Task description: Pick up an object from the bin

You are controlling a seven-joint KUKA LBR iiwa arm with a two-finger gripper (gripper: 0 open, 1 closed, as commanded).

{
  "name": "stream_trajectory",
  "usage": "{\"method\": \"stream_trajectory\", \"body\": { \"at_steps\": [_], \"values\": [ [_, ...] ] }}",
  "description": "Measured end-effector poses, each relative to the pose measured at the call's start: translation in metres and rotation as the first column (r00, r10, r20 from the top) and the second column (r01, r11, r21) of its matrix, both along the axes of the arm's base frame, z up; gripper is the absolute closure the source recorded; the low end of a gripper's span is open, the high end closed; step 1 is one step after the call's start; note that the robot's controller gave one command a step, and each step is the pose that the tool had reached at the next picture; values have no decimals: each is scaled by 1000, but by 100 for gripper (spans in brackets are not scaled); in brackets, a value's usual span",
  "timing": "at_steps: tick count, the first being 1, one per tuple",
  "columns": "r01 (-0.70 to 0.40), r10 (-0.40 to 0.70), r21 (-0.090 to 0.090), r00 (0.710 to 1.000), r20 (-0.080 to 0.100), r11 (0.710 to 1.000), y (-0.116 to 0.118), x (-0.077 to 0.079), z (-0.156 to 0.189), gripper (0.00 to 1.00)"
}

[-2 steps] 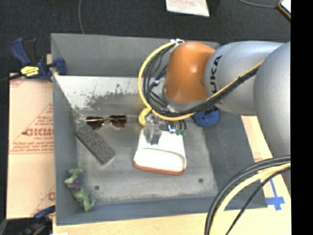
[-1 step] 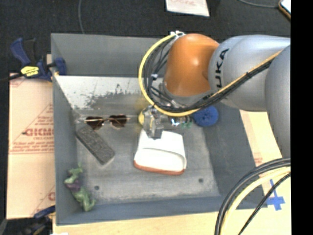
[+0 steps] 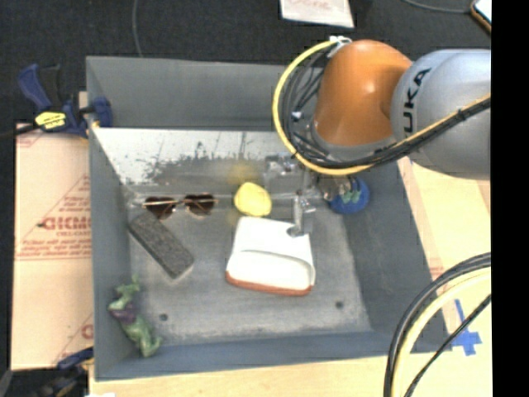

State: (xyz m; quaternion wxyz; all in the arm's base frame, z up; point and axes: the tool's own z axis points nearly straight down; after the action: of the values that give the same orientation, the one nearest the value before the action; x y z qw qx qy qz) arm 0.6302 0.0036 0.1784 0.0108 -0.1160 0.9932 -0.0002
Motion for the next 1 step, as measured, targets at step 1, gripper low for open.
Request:
{"method": "stream_trajectory", "body": {
  "at_steps": [1],
  "values": [
    [0, 0, 1, 1000, -3, 1000, 1, -1, -1, 0]
  ]
}}
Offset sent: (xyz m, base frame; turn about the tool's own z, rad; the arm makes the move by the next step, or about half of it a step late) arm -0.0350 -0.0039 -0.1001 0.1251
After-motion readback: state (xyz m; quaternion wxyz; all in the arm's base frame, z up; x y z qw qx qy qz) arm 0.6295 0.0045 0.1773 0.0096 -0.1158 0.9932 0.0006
